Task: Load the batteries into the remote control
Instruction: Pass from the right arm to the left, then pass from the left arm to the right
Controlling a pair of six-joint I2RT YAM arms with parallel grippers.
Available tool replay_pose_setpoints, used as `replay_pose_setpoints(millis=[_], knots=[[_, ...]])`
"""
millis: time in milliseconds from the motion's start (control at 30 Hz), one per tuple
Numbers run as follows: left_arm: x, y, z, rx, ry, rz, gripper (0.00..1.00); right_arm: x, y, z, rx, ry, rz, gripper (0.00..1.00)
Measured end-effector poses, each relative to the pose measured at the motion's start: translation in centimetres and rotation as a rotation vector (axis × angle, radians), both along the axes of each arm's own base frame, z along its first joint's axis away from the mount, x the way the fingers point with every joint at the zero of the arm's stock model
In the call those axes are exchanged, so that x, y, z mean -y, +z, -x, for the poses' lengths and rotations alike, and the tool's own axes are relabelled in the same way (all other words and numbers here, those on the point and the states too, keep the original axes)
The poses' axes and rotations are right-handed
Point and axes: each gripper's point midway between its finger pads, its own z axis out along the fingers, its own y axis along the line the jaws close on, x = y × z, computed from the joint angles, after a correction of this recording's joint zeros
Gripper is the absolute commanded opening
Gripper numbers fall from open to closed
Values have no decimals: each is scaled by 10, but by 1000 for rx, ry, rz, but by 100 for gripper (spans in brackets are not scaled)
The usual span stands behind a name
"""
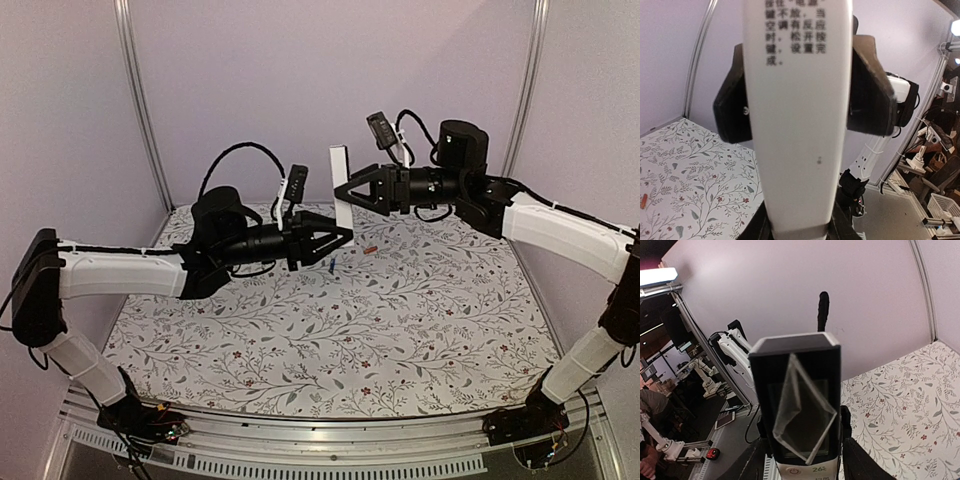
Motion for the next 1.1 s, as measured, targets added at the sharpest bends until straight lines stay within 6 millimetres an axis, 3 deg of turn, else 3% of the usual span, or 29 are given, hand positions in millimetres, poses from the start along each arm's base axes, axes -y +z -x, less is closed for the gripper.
replay_pose_setpoints(millis=[300,533,733,967,1100], knots=[[-5,-37,11,170,-52,-373,10,24,-11,19,29,-41,106,71],[-31,-83,28,239,-141,-661,8,69,-69,51,33,-120,318,71],[-48,-122,49,260,-226,-848,6,94,-84,86,98,-126,418,69],[-37,-148,86,318,-378,-955,5,82,-107,124,195,-39,510,66],[-34,-150,101,347,-434,-971,5,75,-121,137,249,-3,559,66]])
